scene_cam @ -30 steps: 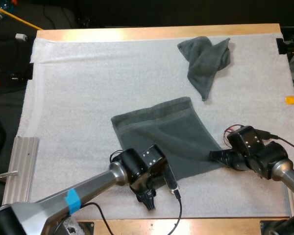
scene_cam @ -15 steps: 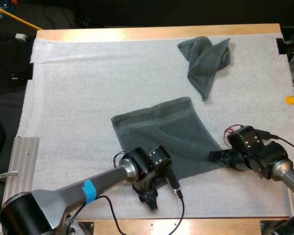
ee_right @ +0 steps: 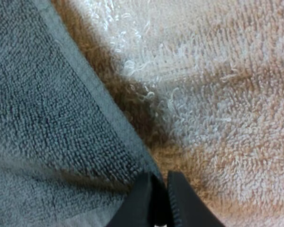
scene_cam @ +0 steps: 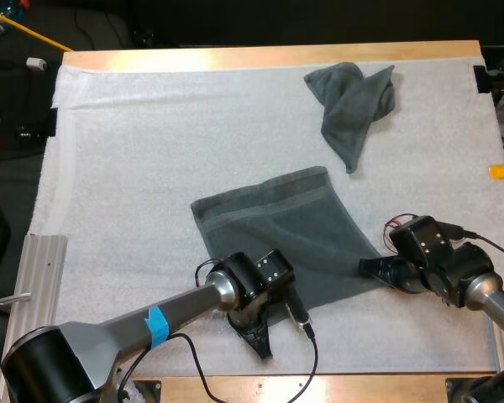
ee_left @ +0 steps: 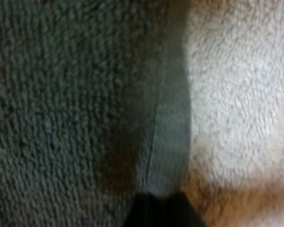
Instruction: Pick towel from pile, fold and stack
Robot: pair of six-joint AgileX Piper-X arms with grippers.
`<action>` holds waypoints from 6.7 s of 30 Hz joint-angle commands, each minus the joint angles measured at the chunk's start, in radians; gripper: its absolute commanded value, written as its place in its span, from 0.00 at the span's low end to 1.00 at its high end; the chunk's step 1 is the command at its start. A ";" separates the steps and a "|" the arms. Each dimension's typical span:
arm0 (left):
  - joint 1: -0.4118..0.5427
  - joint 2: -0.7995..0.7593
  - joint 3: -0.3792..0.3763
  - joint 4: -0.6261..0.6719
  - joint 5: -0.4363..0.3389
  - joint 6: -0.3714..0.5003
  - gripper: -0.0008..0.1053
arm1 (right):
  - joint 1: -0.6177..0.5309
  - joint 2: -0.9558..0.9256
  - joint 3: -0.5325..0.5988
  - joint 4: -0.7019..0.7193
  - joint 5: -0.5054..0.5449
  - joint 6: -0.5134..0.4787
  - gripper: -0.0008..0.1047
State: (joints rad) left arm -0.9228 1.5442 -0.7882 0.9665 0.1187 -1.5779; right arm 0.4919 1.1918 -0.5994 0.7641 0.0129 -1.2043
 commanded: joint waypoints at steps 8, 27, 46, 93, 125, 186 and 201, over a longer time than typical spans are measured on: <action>-0.005 -0.058 -0.001 0.005 0.028 -0.057 0.01 | 0.001 -0.016 -0.003 0.044 0.006 -0.043 0.01; -0.004 -0.417 -0.001 0.118 0.050 -0.077 0.01 | 0.001 -0.439 -0.047 0.230 -0.050 0.086 0.01; 0.413 -0.260 -0.001 -0.157 0.120 -0.073 0.01 | 0.001 0.010 -0.047 -0.364 -0.099 0.520 0.01; 0.461 -0.514 -0.214 -0.083 -0.046 -0.392 0.62 | -0.070 -0.044 -0.227 -0.381 -0.098 -0.111 0.77; 0.461 -0.836 -0.214 0.117 0.125 -0.781 0.62 | -0.477 0.361 -0.355 -0.136 -0.688 -0.397 0.73; 0.461 -0.836 -0.171 0.288 0.192 -0.675 0.62 | 0.116 0.274 -0.353 0.156 -0.072 -0.244 0.01; 0.461 -0.836 -0.171 0.289 0.200 -0.665 0.62 | 0.234 0.436 -0.353 -0.096 -0.181 0.015 0.24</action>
State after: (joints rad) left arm -0.4645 0.7150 -0.9551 1.2529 0.3114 -2.2452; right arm 0.7275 1.6312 -0.9486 0.6825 -0.1567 -1.1939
